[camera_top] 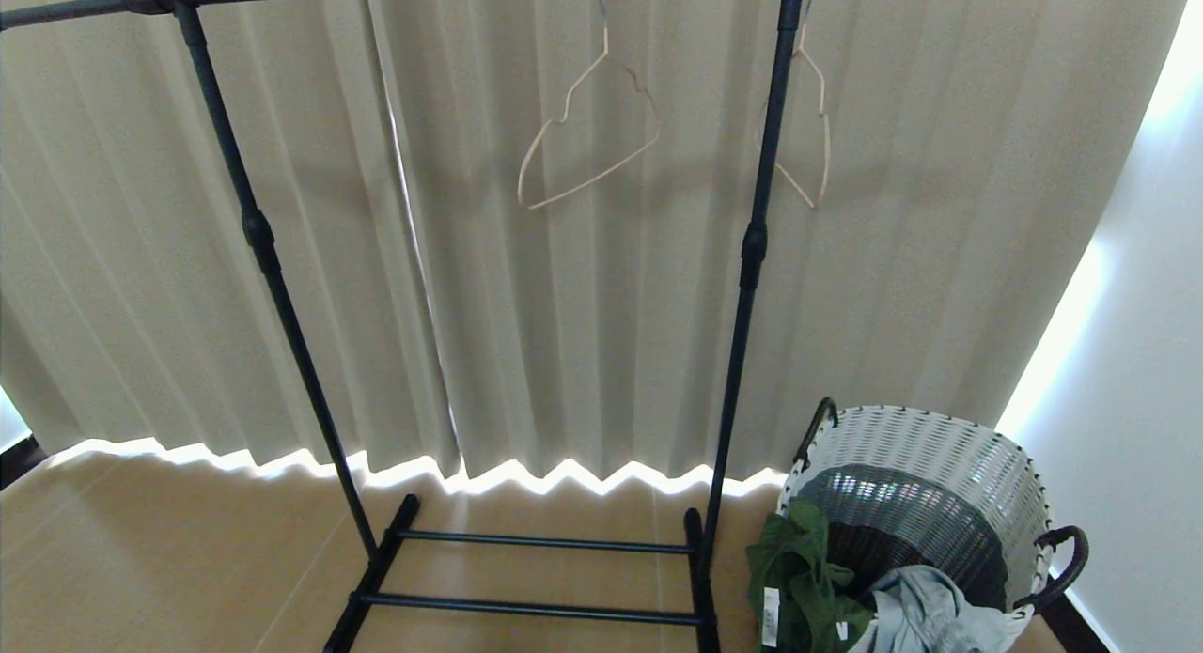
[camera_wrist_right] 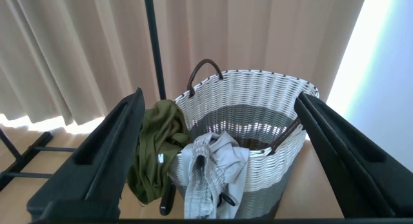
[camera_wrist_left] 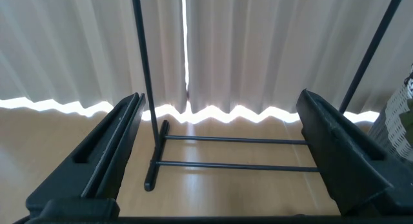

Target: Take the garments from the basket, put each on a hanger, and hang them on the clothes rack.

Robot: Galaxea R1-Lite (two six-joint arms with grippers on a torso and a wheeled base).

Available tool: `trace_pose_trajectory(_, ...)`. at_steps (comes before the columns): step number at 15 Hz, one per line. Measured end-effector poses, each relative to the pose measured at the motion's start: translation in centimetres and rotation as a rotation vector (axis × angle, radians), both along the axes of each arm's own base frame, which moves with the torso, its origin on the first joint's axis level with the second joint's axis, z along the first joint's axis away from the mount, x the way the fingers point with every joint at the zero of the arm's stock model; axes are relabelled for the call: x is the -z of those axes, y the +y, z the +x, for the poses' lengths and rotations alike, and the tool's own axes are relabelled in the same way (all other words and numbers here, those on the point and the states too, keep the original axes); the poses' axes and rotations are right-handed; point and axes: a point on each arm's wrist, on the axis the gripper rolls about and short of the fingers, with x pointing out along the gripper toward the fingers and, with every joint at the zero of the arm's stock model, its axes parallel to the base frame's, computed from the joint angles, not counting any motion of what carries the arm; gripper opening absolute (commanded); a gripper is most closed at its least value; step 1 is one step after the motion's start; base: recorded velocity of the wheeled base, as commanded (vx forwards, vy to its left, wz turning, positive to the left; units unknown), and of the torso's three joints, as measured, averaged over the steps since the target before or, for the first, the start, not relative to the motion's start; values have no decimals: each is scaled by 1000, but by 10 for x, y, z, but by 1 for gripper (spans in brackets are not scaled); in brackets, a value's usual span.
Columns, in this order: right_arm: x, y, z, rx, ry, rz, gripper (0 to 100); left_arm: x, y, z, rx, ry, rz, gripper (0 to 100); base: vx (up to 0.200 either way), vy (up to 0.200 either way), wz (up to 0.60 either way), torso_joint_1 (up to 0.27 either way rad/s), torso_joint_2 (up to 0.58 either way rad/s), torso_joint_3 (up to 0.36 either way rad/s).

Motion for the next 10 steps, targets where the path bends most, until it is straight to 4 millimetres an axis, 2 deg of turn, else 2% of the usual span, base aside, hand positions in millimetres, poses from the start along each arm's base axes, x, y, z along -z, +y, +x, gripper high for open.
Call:
trace_pose_trajectory(4, 0, 0, 0, 0, 0, 0, 100, 0, 0, 0, 5, 0, 8, 100, 0, 0, 0, 0, 0, 0)
trace_pose_trajectory(10, 0, 0, 0, -1, -1, -4, 100, 0, 0, 0, 7, 1, 22, 100, 200, 0, 0, 3, 2, 4)
